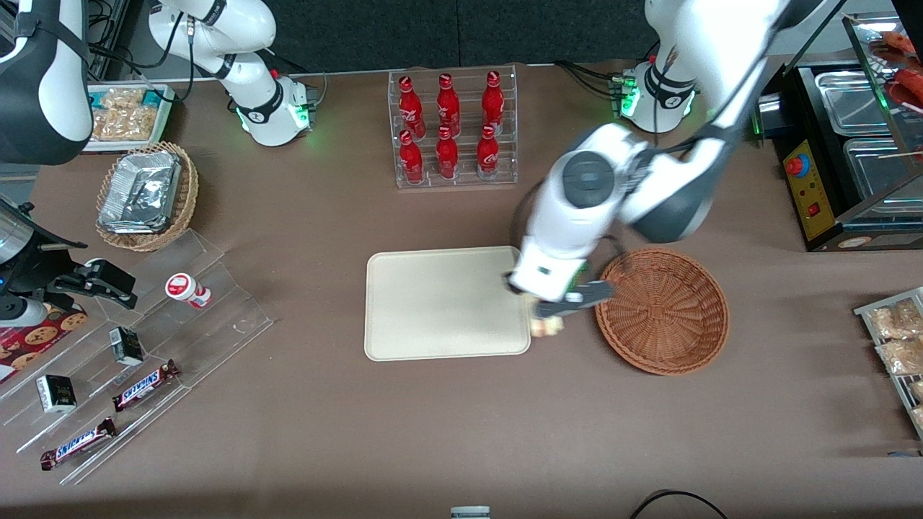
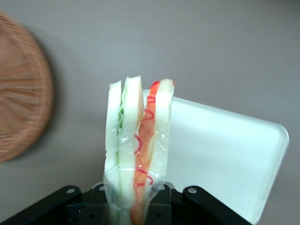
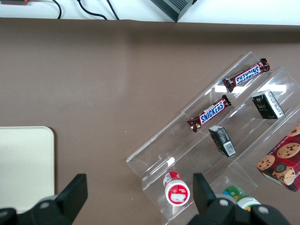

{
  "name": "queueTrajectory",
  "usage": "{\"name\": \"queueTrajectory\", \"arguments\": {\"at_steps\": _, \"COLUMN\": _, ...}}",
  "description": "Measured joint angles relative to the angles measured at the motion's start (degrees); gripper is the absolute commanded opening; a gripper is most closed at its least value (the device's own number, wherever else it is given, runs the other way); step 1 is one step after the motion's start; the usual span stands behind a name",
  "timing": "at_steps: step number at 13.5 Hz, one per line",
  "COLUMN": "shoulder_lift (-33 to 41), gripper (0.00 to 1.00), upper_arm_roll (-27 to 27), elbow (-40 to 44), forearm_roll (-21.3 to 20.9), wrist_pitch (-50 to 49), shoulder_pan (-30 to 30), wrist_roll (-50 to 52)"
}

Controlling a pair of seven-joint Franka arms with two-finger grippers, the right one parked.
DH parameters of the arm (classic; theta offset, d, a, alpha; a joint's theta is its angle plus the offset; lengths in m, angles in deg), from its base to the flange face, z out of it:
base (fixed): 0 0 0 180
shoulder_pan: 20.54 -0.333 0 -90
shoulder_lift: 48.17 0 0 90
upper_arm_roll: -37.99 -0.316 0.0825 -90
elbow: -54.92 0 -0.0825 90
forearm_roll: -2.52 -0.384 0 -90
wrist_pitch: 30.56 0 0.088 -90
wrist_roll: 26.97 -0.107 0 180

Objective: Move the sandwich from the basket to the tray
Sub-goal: 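Lift the sandwich and carry it over the cream tray, then lower the sandwich onto the tray and open the left gripper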

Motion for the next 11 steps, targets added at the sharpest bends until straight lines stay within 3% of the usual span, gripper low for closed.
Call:
{"name": "queueTrajectory", "arguments": {"at_steps": 4, "shoulder_lift": -11.27, "gripper": 0.10, "upper_arm_roll": -0.60, "elbow": 7.78, "forearm_roll": -1.25, "wrist_pitch": 2.80, "shoulder_pan": 6.97, "wrist_roll": -3.72}}
{"name": "queueTrajectory", "arguments": {"at_steps": 7, "shoulder_lift": -16.08, "gripper": 0.10, "upper_arm_roll": -4.47, "elbow": 10.05, "forearm_roll": -1.63, "wrist_pitch": 6.63, "shoulder_pan": 12.52, "wrist_roll": -4.63}}
{"name": "queueTrajectory", "arguments": {"at_steps": 9, "shoulder_lift": -19.12, "gripper": 0.10, "upper_arm_roll": -5.40, "elbow": 10.89, "forearm_roll": -4.14, "wrist_pitch": 7.98, "shoulder_pan": 14.85, "wrist_roll": -4.81}}
{"name": "queueTrajectory", "arguments": {"at_steps": 10, "shoulder_lift": -20.44, "gripper": 0.14, "upper_arm_roll": -5.46, "elbow": 11.11, "forearm_roll": -5.87, "wrist_pitch": 8.77, "shoulder_pan": 15.66, "wrist_roll": -4.80}}
{"name": "queueTrajectory", "arguments": {"at_steps": 11, "shoulder_lift": -21.69, "gripper": 0.26, "upper_arm_roll": -5.54, "elbow": 11.32, "forearm_roll": -6.86, "wrist_pitch": 9.53, "shoulder_pan": 16.34, "wrist_roll": -4.67}}
